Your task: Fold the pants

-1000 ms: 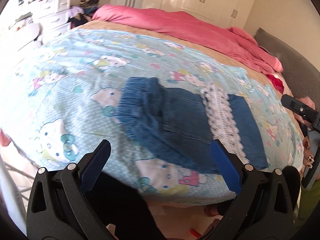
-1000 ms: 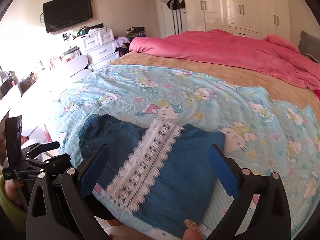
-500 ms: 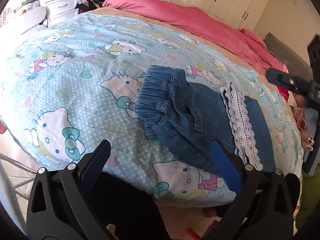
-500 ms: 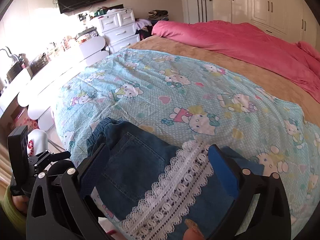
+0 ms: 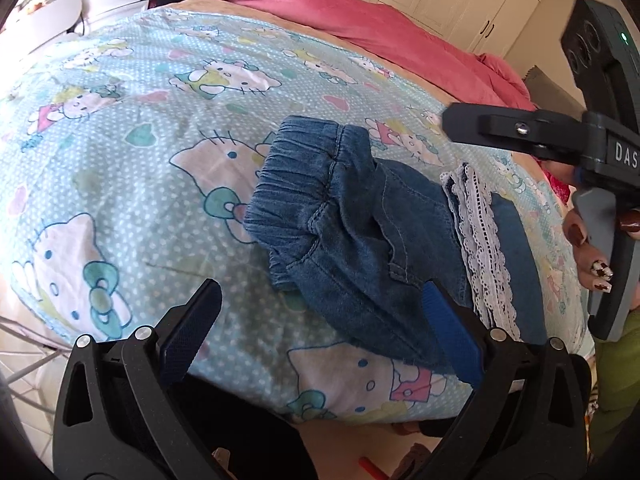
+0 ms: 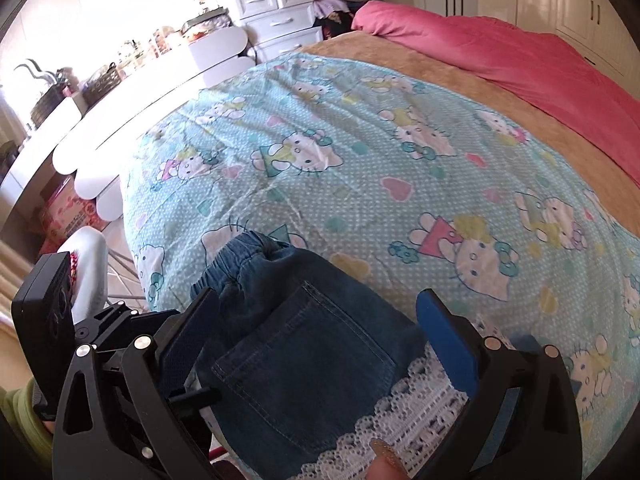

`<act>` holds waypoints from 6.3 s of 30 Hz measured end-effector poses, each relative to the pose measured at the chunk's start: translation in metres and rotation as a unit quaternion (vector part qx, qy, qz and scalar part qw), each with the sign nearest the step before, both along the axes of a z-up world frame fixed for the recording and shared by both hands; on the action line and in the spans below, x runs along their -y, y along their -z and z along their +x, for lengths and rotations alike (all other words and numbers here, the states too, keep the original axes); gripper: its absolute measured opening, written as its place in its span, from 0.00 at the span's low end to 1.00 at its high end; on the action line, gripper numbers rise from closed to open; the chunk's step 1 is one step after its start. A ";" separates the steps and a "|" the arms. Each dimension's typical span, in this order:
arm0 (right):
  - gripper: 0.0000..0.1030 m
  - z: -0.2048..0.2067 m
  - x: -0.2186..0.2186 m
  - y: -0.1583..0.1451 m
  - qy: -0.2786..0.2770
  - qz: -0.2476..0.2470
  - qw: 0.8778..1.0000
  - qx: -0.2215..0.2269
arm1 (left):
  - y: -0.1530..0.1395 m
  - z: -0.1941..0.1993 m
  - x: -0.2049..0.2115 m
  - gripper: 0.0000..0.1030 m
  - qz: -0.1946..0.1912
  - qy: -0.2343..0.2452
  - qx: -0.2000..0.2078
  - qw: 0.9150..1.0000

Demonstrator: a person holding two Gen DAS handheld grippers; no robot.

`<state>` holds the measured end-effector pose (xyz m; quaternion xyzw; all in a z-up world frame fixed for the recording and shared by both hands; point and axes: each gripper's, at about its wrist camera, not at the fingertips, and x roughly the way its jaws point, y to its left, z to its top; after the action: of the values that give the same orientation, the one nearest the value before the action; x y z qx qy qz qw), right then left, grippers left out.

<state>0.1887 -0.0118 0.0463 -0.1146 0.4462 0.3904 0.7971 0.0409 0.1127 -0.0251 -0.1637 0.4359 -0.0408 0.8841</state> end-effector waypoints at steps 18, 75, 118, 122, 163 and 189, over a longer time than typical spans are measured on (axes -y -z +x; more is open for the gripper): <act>0.94 0.024 -0.074 0.052 -0.089 -0.044 0.992 -0.076 | 0.015 0.020 0.004 0.58 -0.018 0.013 -0.004 1.000; 0.78 -0.078 0.239 0.011 0.115 0.036 0.990 0.074 | -0.057 0.001 0.121 0.91 0.014 0.171 0.054 0.984; 0.15 -0.169 0.125 0.054 -0.142 -0.044 0.985 0.093 | 0.003 0.118 0.147 0.41 0.018 0.210 -0.035 0.977; 0.17 -0.192 0.125 0.019 -0.155 -0.021 0.976 0.152 | 0.001 0.119 0.150 0.46 0.029 0.220 -0.040 0.974; 0.48 -0.221 0.135 -0.008 -0.107 0.057 0.986 0.114 | -0.055 0.073 0.154 0.71 0.087 0.204 0.046 0.974; 0.77 -0.174 0.220 -0.050 0.107 0.106 0.977 0.153 | -0.087 0.015 0.142 0.91 0.127 0.160 0.102 0.974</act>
<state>0.0151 -0.2321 0.0960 -0.0391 0.2847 0.3259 0.9007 0.0560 -0.0290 0.0623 0.0268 0.3652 -0.1421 0.9196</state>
